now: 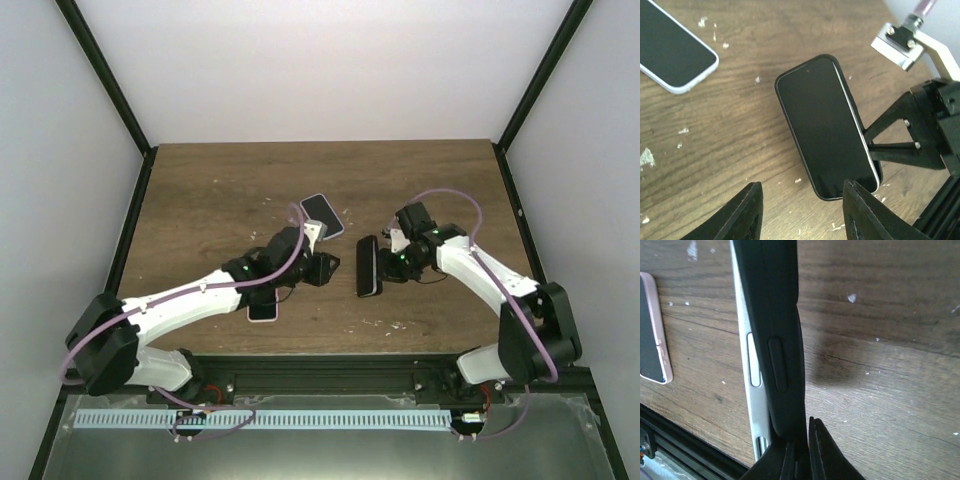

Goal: Take the phone out of the phone case
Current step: Remove the phone case from the phone.

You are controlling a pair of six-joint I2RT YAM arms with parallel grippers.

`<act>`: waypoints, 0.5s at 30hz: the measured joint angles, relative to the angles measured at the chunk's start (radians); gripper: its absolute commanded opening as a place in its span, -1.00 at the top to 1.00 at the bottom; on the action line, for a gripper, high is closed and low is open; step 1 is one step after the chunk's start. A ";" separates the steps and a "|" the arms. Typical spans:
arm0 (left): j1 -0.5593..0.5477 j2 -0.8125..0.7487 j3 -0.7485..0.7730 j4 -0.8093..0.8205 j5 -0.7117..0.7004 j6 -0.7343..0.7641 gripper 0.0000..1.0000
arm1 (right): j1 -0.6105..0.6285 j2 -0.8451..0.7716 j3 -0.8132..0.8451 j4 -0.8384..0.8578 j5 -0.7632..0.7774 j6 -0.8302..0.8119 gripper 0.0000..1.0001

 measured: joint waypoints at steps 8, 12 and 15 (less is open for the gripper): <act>-0.082 0.102 0.066 -0.065 -0.058 0.037 0.01 | -0.011 0.050 -0.062 0.063 -0.112 0.127 0.99; -0.134 0.160 0.144 -0.112 -0.118 0.070 -0.01 | -0.011 0.006 -0.129 0.103 -0.142 0.206 0.99; -0.201 0.195 0.190 -0.152 -0.192 0.111 -0.01 | -0.011 0.018 -0.147 0.117 -0.169 0.253 0.99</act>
